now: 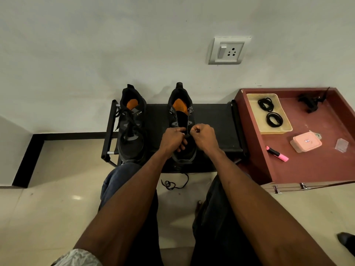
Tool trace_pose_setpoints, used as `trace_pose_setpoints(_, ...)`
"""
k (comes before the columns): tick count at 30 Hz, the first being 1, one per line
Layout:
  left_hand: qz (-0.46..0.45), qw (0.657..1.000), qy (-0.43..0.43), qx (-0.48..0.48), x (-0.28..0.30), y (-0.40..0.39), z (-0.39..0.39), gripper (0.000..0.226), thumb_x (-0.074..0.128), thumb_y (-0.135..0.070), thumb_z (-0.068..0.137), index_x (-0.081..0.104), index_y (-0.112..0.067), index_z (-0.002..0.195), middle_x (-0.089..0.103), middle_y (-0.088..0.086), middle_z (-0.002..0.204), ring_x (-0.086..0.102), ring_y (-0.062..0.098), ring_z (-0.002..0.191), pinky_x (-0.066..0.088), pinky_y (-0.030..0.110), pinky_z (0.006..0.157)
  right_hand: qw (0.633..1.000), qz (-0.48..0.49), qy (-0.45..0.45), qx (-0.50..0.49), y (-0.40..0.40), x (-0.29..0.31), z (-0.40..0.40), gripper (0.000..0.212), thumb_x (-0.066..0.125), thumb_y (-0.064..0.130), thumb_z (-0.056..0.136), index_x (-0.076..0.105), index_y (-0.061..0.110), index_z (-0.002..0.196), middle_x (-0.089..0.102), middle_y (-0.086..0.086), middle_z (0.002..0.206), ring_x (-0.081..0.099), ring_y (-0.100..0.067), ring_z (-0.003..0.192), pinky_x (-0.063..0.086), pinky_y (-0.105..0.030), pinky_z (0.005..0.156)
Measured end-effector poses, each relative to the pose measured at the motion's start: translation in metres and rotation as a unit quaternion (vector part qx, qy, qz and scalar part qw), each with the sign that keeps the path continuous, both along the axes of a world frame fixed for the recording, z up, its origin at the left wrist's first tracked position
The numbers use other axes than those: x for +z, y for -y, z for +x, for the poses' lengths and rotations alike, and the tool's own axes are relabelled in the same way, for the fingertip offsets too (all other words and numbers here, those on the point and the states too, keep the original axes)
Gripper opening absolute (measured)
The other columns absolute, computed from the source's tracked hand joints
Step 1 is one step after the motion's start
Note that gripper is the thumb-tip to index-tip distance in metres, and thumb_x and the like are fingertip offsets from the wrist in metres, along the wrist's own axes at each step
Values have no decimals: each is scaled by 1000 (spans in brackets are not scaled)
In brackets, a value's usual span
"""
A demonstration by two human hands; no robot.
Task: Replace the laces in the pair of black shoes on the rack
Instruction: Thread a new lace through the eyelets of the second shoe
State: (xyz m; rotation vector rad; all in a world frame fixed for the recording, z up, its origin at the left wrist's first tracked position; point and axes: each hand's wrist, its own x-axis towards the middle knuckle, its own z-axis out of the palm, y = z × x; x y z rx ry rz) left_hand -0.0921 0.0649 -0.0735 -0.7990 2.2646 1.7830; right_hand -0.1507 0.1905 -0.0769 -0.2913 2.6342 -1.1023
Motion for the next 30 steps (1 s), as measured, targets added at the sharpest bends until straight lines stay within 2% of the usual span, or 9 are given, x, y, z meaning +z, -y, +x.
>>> trace_pose_setpoints(3,-4,1000,6,-10,1,1,-1,45,45,-6,96,58,-17,138,69,7,69,60,15,50,46,26,44,999,-17,16,-24,2,-2,-2,15,63,13,91,70,16,79,68,-1,77,61,-15,71,41,-24,61)
trace_pose_setpoints(7,-6,999,15,-41,5,3,-2,42,48,-8,97,60,-20,135,70,7,69,62,17,52,47,28,45,996,-59,28,-59,4,-2,-5,10,72,9,87,65,14,80,62,4,72,57,-10,68,41,-19,59)
trace_pose_setpoints(11,-14,998,17,-64,6,4,-3,33,49,-10,98,66,-19,126,72,8,72,64,20,53,48,29,46,996,-58,47,-45,5,-3,-7,14,67,5,89,73,11,79,72,-3,84,64,-12,80,44,-18,65)
trace_pose_setpoints(14,-34,998,12,-53,0,2,-5,29,51,-10,99,67,-14,123,73,7,72,65,19,51,47,27,43,997,-54,51,-29,1,-2,-10,12,66,6,90,75,10,82,74,-4,89,65,-13,85,49,-24,74)
trace_pose_setpoints(18,-93,994,-4,-51,-2,-4,-4,21,51,-11,100,68,-12,112,72,6,72,63,14,46,46,25,40,996,-60,62,-29,-1,0,-12,9,70,5,88,75,10,82,71,0,81,62,-7,75,45,-14,62)
trace_pose_setpoints(20,-120,990,0,-72,-3,-5,-5,18,50,-12,100,67,-13,107,71,5,71,61,12,43,46,24,40,996,-57,65,-32,0,-1,-11,9,70,5,86,75,10,80,73,-3,81,64,-10,76,49,-20,64)
trace_pose_setpoints(22,-108,990,6,-92,-3,-2,-6,21,46,-13,101,66,-15,108,72,5,72,62,13,43,45,24,39,995,-58,72,-39,0,0,-11,11,70,5,86,75,11,79,74,-4,81,65,-13,78,51,-26,68)
trace_pose_setpoints(27,-21,996,12,-90,-2,4,-7,23,45,-13,103,68,-17,102,71,6,69,62,19,48,46,27,41,992,-69,98,-37,-3,5,-13,20,63,6,87,76,15,76,65,7,64,55,-5,59,42,-22,55)
trace_pose_setpoints(30,-22,999,6,-48,-4,1,-10,22,47,-11,102,68,-12,96,70,7,70,62,18,48,48,29,44,991,-78,98,-55,-1,6,-14,18,64,12,86,75,19,74,70,4,73,63,-11,72,49,-26,65)
